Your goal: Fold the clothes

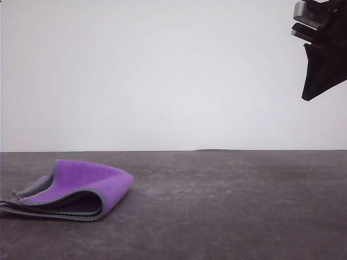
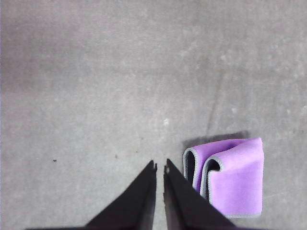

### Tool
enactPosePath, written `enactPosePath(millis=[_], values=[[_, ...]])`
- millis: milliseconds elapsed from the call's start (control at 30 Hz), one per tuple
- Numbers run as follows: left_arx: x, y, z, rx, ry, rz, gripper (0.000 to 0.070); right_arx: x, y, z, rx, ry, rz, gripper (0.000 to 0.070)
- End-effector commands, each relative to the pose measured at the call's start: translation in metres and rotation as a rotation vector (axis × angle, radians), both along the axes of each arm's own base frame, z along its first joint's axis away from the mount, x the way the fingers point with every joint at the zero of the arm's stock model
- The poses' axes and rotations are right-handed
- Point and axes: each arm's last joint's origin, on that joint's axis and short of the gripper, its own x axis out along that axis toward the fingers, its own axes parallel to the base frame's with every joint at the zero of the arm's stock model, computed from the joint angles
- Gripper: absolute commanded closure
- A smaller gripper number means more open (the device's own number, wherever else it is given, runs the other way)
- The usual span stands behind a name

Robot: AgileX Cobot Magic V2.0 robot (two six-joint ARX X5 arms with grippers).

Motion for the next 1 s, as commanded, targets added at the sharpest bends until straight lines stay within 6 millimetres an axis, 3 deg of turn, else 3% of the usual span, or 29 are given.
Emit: enactPosePath(millis=[0, 267, 367, 500, 633, 967], values=[[0.004, 0.002, 0.0, 0.004, -0.004, 0.0, 0.0683, 0.004, 0.0, 0.002, 0.001, -0.011, 0.005, 0.0693], [0.002, 0.001, 0.004, 0.016, -0.037, -0.008, 0.0683, 0.004, 0.0, 0.002, 0.001, -0.011, 0.005, 0.0693], [-0.001, 0.001, 0.013, 0.039, -0.132, 0.029, 0.0683, 0.004, 0.0, 0.002, 0.001, -0.011, 0.005, 0.0693], [-0.022, -0.004, 0.014, 0.078, -0.316, 0.093, 0.0683, 0.004, 0.0, 0.002, 0.001, -0.011, 0.005, 0.0693], [-0.057, -0.016, -0.013, 0.134, -0.462, 0.125, 0.0683, 0.004, 0.0, 0.003, 0.001, -0.013, 0.005, 0.0693], [-0.149, -0.05, -0.111, 0.204, -0.614, 0.083, 0.0683, 0.006, 0.0, 0.004, 0.002, -0.041, 0.005, 0.0693]])
